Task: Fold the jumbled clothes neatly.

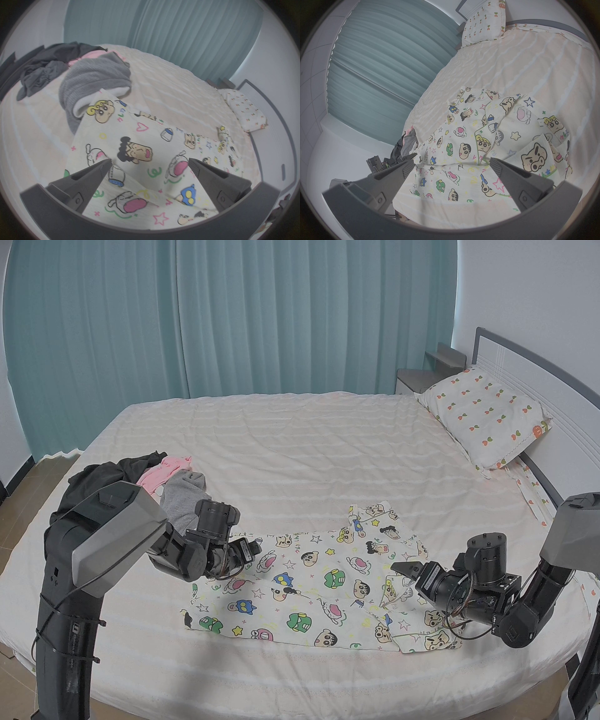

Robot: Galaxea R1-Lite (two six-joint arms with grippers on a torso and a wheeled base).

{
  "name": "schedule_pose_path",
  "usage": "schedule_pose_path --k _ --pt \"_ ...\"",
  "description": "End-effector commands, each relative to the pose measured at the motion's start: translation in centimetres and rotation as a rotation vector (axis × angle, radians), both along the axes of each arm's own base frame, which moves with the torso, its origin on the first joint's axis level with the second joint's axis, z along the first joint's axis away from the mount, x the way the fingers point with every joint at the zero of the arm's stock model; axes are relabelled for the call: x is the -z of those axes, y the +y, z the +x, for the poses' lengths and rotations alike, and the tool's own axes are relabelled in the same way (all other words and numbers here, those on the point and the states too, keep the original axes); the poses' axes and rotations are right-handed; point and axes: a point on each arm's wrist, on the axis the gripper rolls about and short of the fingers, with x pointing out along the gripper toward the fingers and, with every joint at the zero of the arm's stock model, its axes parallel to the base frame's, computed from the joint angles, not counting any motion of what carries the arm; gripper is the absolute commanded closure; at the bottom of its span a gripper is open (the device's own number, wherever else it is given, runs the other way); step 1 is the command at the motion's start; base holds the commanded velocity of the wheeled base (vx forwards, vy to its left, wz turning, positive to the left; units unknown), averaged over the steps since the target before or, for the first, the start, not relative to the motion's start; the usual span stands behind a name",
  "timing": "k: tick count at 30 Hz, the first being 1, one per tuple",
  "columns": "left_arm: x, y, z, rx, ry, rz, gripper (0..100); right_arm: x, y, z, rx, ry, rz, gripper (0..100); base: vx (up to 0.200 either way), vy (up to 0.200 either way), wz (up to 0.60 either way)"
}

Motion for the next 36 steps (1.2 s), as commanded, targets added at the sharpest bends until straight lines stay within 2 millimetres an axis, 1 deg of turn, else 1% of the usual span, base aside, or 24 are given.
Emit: schedule_pose_path --k 1,2,4,5,6,11,14,15,22,24,26,36 --pt "-1.7 4.3 -0.6 0.073 0.026 -0.024 0 0.2 0.0 0.0 -0.002 0.005 -0.004 0 0.0 0.0 0.0" --pt "-1.6 4.7 -0.8 0.097 0.032 -0.023 0 0.3 0.0 0.0 -0.003 0.006 -0.006 0 0.0 0.0 0.0" --pt "-1.0 5.7 -1.9 0.205 0.053 0.0 0 0.5 0.0 0.0 -0.003 0.011 -0.01 0 0.0 0.0 0.0" --pt "-1.0 5.7 -1.9 0.205 0.053 0.0 0 0.5 0.0 0.0 -0.003 0.011 -0.01 0 0.0 0.0 0.0" --pt "-0.7 6.4 -2.3 0.258 0.059 0.012 0 0.6 0.0 0.1 -0.003 0.016 -0.012 0 0.0 0.0 0.0" --pt "0.1 6.8 -2.9 0.331 0.081 -0.008 0 0.6 0.0 0.1 -0.001 0.018 -0.011 0 0.0 0.0 0.0" --pt "0.4 7.0 -2.9 0.364 0.076 0.018 0 0.6 0.0 0.1 -0.003 0.018 -0.011 0 0.0 0.0 0.0" --pt "0.8 7.6 -2.9 0.386 0.072 0.047 0 0.6 0.0 0.1 -0.003 0.018 -0.011 0 0.0 0.0 0.0" --pt "1.2 7.7 -2.9 0.404 0.077 0.063 0 0.6 0.0 0.1 -0.003 0.018 -0.011 0 0.0 0.0 0.0" --pt "1.7 7.9 -2.9 0.4 0.085 0.063 0 0.7 0.0 0.0 -0.003 0.019 -0.012 0 0.0 0.0 0.0" --pt "1.7 7.9 -2.9 0.4 0.085 0.063 0 0.7 0.0 0.0 -0.003 0.019 -0.012 0 0.0 0.0 0.0" --pt "3.0 8.2 -3.1 0.409 0.117 0.051 0 0.8 0.0 0.0 -0.004 0.025 -0.013 0 0.0 0.0 0.0"
